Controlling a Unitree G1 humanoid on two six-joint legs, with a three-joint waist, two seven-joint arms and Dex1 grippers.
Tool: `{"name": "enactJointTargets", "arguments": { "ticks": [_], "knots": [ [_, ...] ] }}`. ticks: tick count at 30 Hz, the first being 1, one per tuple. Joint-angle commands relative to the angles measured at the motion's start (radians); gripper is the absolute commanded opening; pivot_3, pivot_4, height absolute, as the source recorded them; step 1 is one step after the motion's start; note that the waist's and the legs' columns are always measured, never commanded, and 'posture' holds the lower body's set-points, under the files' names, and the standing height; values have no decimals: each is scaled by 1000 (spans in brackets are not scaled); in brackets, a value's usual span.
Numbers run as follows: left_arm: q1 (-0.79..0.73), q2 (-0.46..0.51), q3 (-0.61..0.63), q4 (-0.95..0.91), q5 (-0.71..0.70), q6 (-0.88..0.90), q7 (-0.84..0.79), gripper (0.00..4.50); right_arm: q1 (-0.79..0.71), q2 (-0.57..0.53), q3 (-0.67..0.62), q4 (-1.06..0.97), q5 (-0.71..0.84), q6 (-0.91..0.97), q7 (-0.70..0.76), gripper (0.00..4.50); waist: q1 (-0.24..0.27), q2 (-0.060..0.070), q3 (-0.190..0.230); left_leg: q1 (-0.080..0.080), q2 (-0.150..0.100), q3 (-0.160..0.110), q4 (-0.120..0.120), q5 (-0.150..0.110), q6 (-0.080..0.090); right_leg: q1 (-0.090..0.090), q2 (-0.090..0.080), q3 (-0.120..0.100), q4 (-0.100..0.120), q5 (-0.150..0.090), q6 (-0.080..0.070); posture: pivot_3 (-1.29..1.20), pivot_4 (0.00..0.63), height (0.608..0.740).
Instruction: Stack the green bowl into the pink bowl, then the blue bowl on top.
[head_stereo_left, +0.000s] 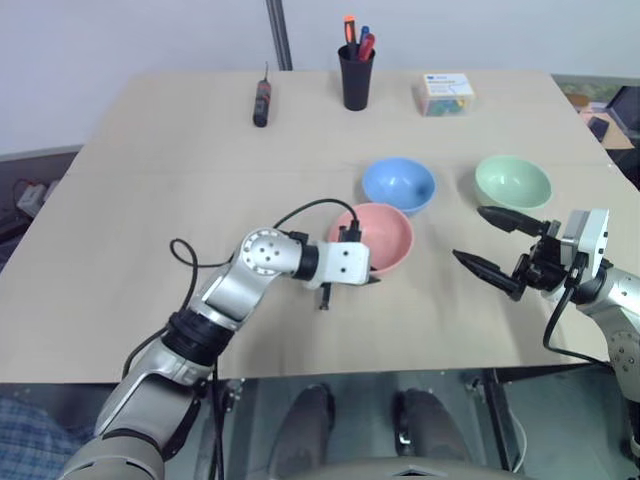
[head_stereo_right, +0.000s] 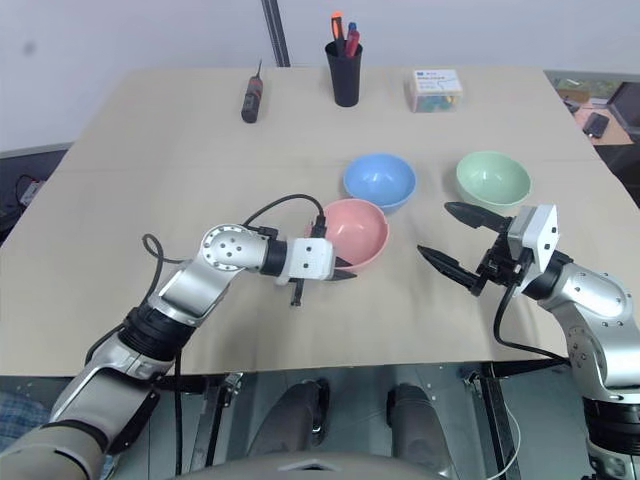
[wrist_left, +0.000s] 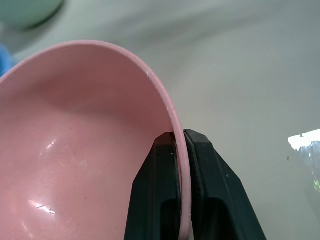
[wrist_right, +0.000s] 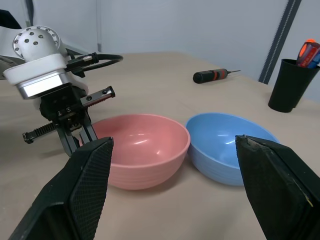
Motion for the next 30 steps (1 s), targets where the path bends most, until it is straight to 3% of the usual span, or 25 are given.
{"name": "enactJointTargets", "arguments": {
  "ticks": [1,3,12,22,30],
  "knots": [
    [-18,-3,7,-5,-1,-26,-12,44,-1,-1,-20,-20,5,-20,-3,4114,1,0,0,0,0,0,0,0,0,0,0,0,0,0,0,0,150,740],
    [-18,-6,6,-6,-7,-33,-22,44,-2,1,-16,-20,3,-19,-4,4114,2,0,0,0,0,0,0,0,0,0,0,0,0,0,0,0,150,740],
    [-38,-35,46,-39,-50,-28,-24,3109,-23,4,-5,-11,4,-4,-5,4114,3,0,0,0,0,0,0,0,0,0,0,0,0,0,0,0,150,740],
    [54,-4,222,-161,-288,71,-44,3109,-59,-5,7,23,-9,-5,10,4114,1,0,0,0,0,0,0,0,0,0,0,0,0,0,0,0,150,740],
    [173,44,474,-242,-507,180,30,3109,-197,-68,61,219,-219,-21,-72,4114,0,0,0,0,0,0,1,0,0,0,0,0,0,0,0,0,150,740]
  ]
}}
